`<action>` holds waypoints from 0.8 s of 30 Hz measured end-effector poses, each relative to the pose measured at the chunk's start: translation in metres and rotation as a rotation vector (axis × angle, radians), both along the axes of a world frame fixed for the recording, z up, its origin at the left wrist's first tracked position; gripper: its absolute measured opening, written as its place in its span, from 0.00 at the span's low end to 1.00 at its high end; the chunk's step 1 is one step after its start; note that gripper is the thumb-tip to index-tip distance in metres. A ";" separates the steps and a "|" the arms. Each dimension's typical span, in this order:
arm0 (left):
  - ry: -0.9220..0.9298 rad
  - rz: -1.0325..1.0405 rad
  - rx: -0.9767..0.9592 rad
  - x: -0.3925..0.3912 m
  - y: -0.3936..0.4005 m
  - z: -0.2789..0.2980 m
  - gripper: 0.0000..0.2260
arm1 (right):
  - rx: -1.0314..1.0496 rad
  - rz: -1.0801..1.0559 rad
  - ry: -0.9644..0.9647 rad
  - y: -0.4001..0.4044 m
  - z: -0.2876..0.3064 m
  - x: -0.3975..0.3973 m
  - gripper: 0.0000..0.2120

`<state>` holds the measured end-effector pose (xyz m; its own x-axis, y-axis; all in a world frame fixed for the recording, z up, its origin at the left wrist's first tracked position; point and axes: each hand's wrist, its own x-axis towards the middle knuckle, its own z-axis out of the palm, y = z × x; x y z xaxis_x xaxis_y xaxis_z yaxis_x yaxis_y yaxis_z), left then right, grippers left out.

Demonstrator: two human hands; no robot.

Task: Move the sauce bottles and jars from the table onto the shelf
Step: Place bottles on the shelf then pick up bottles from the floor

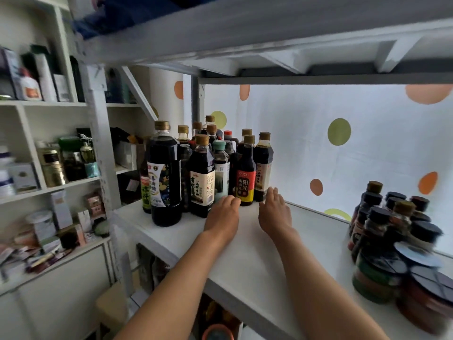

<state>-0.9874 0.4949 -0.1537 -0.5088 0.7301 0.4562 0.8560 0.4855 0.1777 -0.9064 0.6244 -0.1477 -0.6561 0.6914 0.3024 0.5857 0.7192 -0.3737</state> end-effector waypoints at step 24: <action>-0.001 0.311 0.096 0.002 -0.353 -0.136 0.28 | 0.305 0.434 -0.055 -0.365 -0.106 -0.014 0.25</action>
